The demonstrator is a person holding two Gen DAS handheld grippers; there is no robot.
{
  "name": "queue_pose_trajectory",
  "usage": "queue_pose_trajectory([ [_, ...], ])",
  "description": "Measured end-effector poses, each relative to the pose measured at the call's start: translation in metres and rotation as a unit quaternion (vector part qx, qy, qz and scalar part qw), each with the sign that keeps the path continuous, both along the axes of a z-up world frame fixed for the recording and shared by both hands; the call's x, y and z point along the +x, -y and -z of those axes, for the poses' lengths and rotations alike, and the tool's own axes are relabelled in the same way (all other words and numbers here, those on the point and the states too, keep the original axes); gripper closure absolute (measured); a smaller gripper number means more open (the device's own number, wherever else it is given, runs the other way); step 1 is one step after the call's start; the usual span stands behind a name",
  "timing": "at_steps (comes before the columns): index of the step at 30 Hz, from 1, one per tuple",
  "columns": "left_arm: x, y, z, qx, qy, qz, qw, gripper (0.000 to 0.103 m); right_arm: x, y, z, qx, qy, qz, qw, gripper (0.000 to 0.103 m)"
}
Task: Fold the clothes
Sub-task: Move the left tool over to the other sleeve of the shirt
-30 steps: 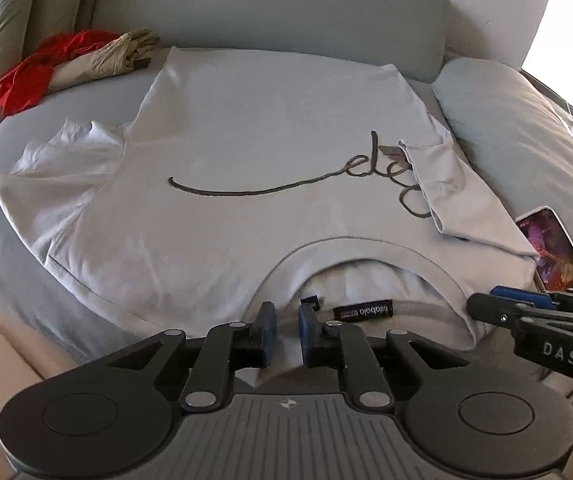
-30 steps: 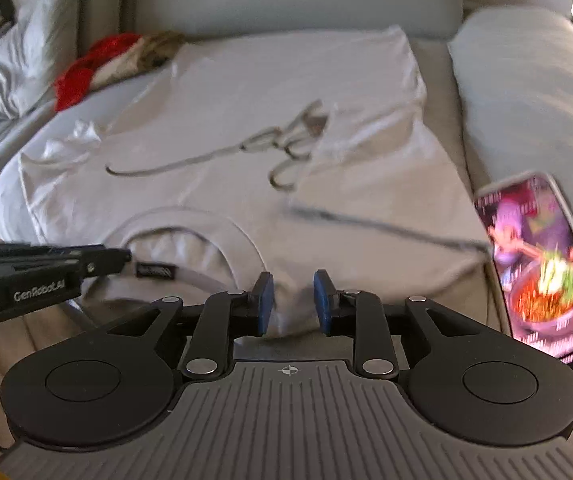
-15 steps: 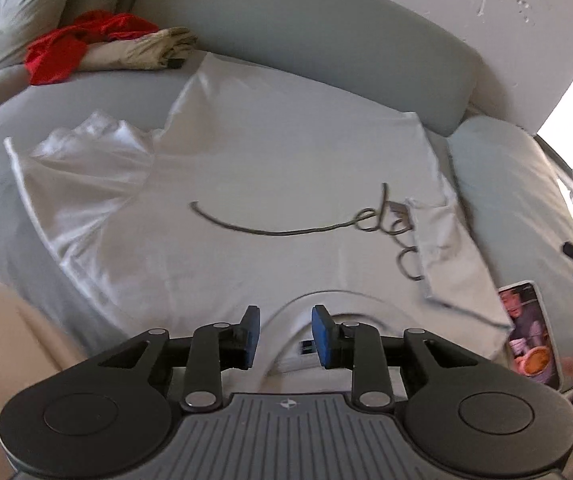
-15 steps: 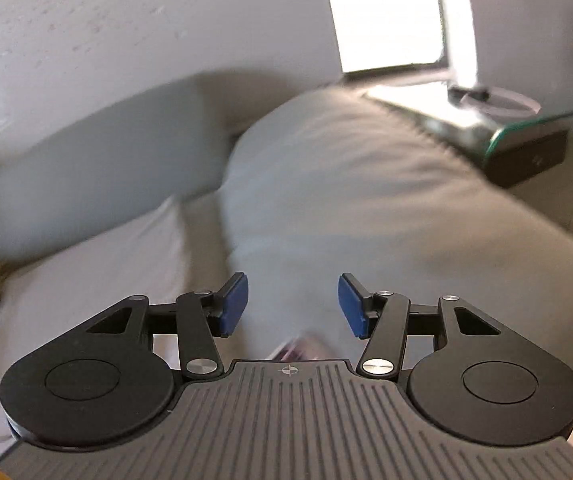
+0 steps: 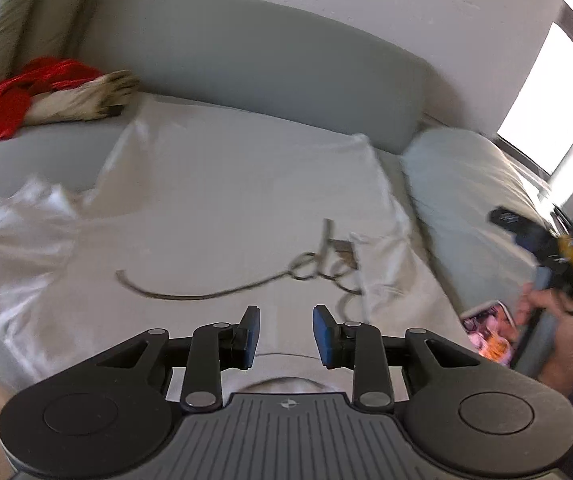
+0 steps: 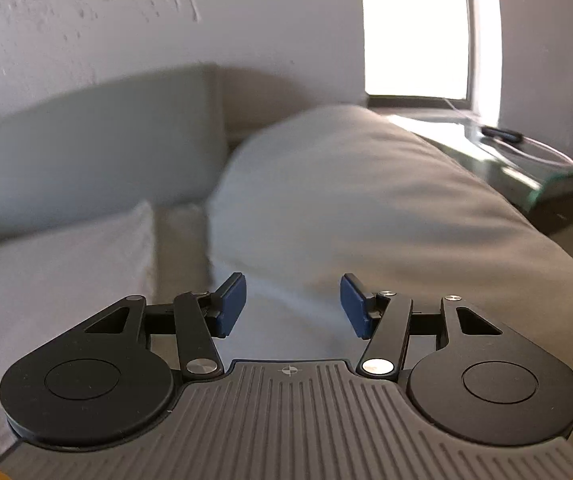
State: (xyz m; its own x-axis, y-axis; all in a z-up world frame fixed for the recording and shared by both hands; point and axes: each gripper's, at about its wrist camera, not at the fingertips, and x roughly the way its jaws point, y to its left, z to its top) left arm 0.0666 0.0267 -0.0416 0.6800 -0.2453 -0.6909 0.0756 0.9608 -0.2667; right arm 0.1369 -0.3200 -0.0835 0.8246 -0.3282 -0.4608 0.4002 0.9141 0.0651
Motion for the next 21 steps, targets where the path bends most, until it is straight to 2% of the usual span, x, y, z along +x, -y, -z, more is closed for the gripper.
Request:
queue_pose_trajectory([
  [2,-0.003,-0.020,0.001,-0.004,-0.014,-0.030,0.9994,0.073,0.000,-0.004,-0.016,0.020,0.015,-0.009,1.000,0.043],
  [6,-0.012,-0.069,0.004,-0.008,-0.044,-0.100,0.9940,0.071,-0.024,-0.019,-0.040,0.060,0.005,-0.047,0.997,0.042],
  [8,-0.019,-0.096,0.003,-0.007,-0.060,-0.139,0.9885,0.071,-0.041,-0.036,-0.045,0.084,-0.020,-0.079,0.993,0.042],
  [9,-0.022,-0.110,0.003,-0.006,-0.068,-0.158,0.9851,0.071,-0.046,-0.049,-0.043,0.087,-0.050,-0.103,0.990,0.042],
  [12,-0.029,-0.148,-0.002,0.013,-0.081,-0.213,0.9737,0.068,-0.062,-0.088,-0.035,0.095,-0.138,-0.176,0.970,0.042],
  [14,-0.027,-0.169,-0.003,0.028,-0.095,-0.242,0.9651,0.063,-0.069,-0.117,-0.027,0.103,-0.200,-0.224,0.948,0.042],
  [15,-0.024,-0.181,-0.002,0.023,-0.099,-0.251,0.9626,0.063,-0.072,-0.130,-0.025,0.110,-0.221,-0.240,0.939,0.042],
  [16,-0.021,-0.193,-0.001,0.011,-0.098,-0.256,0.9618,0.063,-0.075,-0.143,-0.022,0.116,-0.242,-0.256,0.929,0.042],
  [18,-0.013,-0.219,0.003,-0.029,-0.081,-0.261,0.9615,0.063,-0.082,-0.164,-0.024,0.122,-0.254,-0.284,0.916,0.042],
  [21,-0.001,-0.250,0.012,-0.083,-0.059,-0.270,0.9573,0.064,-0.091,-0.182,-0.032,0.104,-0.252,-0.309,0.911,0.042],
])
